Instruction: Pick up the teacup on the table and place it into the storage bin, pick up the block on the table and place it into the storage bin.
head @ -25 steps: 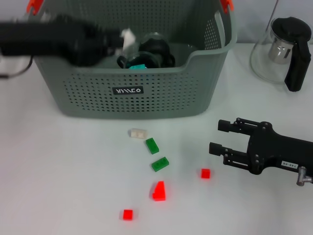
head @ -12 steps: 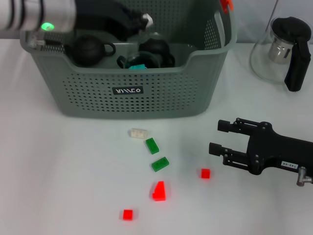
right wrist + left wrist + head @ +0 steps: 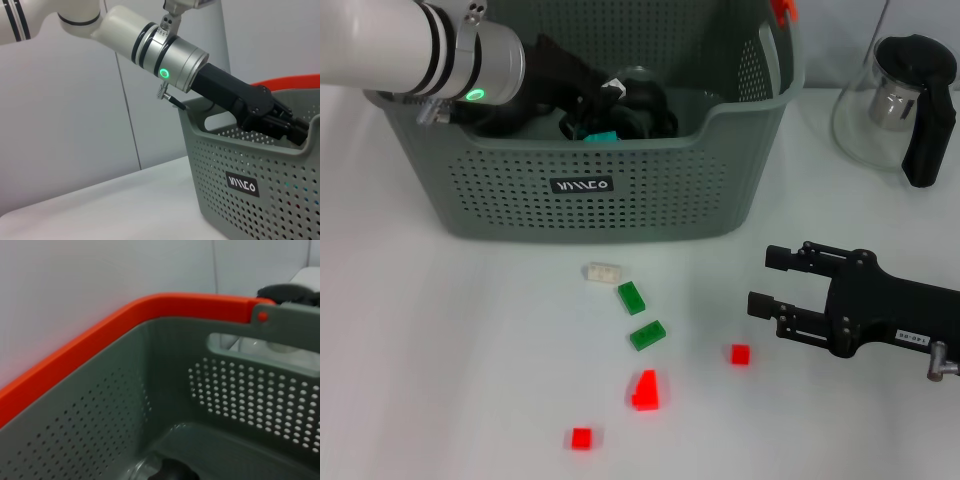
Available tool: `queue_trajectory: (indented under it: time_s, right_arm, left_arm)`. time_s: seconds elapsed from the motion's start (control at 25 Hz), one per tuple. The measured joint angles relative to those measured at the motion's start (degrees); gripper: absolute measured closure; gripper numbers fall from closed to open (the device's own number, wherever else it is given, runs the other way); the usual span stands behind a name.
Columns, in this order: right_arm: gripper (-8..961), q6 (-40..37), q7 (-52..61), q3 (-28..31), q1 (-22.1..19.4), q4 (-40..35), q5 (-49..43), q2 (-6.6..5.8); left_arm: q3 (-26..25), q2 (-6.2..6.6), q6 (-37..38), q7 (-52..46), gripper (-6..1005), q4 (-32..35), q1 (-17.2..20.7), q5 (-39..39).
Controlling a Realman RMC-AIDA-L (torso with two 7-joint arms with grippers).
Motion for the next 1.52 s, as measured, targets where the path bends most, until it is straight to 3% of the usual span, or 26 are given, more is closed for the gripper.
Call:
queue_trajectory:
  time_s: [0.24,0.4,0.56,0.64,0.72,0.92,1.16,1.4,1.52]
  right_arm:
    - [269,0.17,0.0,0.0,-0.03,0.0,-0.02,0.0]
    - [269,0.22,0.0,0.0,-0.11,0.0,-0.03,0.0]
    - [269,0.27,0.0,0.04,-0.12,0.0,0.18,-0.09]
    - [269,0.36,0.0,0.08,-0.12,0.0,0.25,-0.15]
    - [269,0.57,0.0,0.08,-0.12,0.0,0.26,-0.13]
    - [270,0.6,0.03,0.09,-0.08,-0.06,0.36,-0.05]
    - [269,0.13,0.41,0.09,0.19,-0.11,0.41,-0.01]
    - [269,0.09,0.44,0.09,0.34,-0.09,0.42,0.02]
    - [270,0.14,0.45,0.09,0.3,-0.08,0.42,0.02]
  left_arm:
    - [0.31,-0.15,-0.51,-1.63,766,0.65,0.16,-0.1]
    - [0.19,-0.32,0.93,-1.65,579,2.74,1.08,-1.02]
    - [-0.81,-0.21,6.49,-0.48,390,9.96,6.73,-10.55]
    - [-3.21,-0.13,10.9,2.49,296,13.04,10.48,-17.48]
    - [-8.17,-0.31,16.97,7.97,295,13.32,13.24,-23.87]
    - [-20.36,-0.33,32.77,25.65,293,4.41,17.35,-32.65]
    - [-26.57,-0.62,40.17,42.49,291,-2.25,21.63,-28.42]
    - [-26.88,-0.66,40.7,44.85,293,-5.01,22.48,-21.99]
    - [-26.63,-0.48,38.7,48.71,295,-11.29,21.56,-15.94]
